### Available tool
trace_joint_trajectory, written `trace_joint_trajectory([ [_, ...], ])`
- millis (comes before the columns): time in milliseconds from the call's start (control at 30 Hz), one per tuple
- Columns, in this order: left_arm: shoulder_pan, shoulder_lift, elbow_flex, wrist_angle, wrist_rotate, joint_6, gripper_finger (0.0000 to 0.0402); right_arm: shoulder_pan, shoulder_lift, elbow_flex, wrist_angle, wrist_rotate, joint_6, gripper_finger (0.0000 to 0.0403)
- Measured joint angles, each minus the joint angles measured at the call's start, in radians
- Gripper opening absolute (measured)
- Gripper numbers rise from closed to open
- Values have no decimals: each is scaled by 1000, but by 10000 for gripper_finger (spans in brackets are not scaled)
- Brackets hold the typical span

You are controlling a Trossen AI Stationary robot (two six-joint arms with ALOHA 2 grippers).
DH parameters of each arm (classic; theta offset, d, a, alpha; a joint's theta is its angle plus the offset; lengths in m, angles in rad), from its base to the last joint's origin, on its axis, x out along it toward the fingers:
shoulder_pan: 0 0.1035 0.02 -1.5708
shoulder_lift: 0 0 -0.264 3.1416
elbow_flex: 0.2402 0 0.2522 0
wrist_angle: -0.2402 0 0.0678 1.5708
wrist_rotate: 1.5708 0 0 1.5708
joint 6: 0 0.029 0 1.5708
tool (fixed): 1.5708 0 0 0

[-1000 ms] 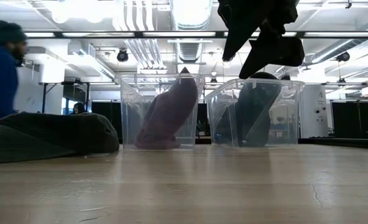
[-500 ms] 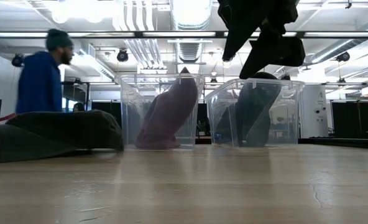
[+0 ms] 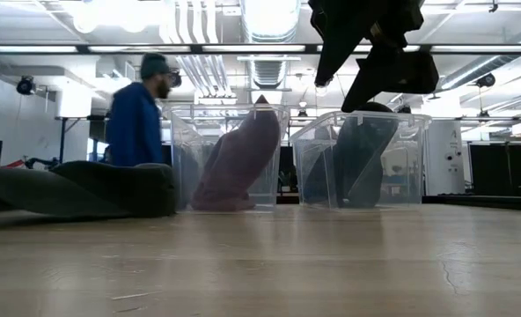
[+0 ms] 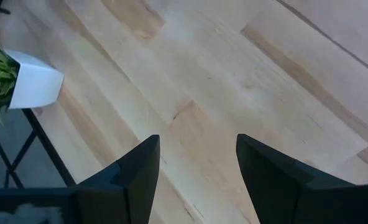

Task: Pick and place caps into container
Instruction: Put the black cap into the right transparent container

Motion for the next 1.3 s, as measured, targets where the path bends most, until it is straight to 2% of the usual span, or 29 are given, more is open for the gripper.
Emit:
trace_joint_trajectory([
  [500, 35, 2, -91, 16, -232, 30, 126, 0, 0, 0, -67, -28, 1, 208],
  [800, 46, 1, -166, 38, -443, 89, 126, 0, 0, 0, -80, -32, -2, 208],
  [1000, 76, -1, -200, 40, -432, 91, 126, 0, 0, 0, -82, -52, -2, 208],
  [1100, 97, -5, -194, 41, -416, 144, 121, 0, 0, 0, -92, -54, -1, 208],
  [1200, 125, -21, -174, 41, -411, 205, 95, 0, 0, 0, -107, -54, -1, 208],
  [1300, 155, -46, -158, 40, -402, 223, 53, 0, 0, 0, -109, -54, 1, 208],
])
